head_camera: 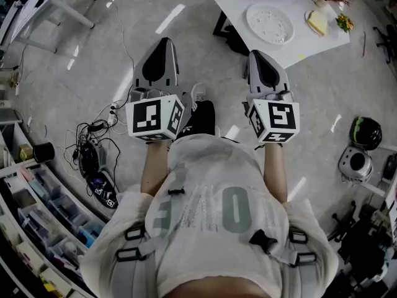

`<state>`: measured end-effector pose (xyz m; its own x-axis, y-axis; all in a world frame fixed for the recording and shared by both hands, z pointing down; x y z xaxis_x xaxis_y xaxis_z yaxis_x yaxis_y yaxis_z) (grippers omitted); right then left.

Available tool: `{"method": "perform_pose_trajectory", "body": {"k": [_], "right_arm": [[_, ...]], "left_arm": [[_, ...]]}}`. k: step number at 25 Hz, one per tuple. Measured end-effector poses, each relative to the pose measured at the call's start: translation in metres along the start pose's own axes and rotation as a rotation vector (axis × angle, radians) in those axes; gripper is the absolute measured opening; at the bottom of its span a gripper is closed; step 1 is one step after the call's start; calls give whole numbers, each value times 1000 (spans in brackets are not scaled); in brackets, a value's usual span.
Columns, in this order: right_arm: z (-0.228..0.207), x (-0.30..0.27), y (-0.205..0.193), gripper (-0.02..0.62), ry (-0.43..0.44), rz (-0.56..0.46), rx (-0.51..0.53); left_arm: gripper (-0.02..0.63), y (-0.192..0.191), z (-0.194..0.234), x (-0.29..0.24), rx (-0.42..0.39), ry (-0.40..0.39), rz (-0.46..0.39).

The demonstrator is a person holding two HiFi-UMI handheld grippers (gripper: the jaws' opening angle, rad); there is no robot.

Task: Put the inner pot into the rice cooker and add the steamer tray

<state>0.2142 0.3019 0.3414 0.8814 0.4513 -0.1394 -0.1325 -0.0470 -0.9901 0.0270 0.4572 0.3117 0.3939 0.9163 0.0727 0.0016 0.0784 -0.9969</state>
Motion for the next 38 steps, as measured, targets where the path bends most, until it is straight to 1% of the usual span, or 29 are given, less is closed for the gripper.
{"method": "perform_pose_trajectory", "body": {"k": [3,8,11,13,15,19,25,29,32,35,38], "right_arm": [[-11,-9,2,8,-3,4,-5],[-23,-37,9,8,-7,-2,29],[-32,-57,16,8,-10,-21,45],[-41,-73,21,8,-4,-32,43],[-50,-92,26,8,-1,-37,37],[-67,-139,39,8,-22,-47,16],[-101,-229,70,8,-113,-57,-6],[-127,-289,93,8,-168,-66,9],[-140,-332,101,8,-204,-74,19],[-151,-368,104,8,-224,-73,8],[-155,-397,110,8,-224,-68,9]], "left_arm": [[21,2,-1,-14,2,-15,-28],[21,-1,6,-49,41,-33,-34],[21,-3,15,-80,67,-33,-31],[21,-4,21,-102,100,-30,-29],[21,-2,27,-124,113,-30,-32],[21,0,44,-175,108,-50,-31],[21,7,84,-273,109,-88,-31],[21,12,112,-340,112,-109,-30],[21,8,130,-383,89,-139,-33],[21,4,141,-420,65,-175,-37],[21,7,151,-452,53,-212,-55]]}}
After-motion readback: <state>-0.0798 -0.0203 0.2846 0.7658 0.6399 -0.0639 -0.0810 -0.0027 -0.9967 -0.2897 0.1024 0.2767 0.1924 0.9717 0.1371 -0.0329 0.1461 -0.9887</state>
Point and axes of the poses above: the fingertips, and each gripper's own axes: x backward along the fingers, z to its left, y out of its top, the point moved 9 cm from there along x, backward along the fingers, and after that the axes turned 1 degree about z, right-handed, at the moved point
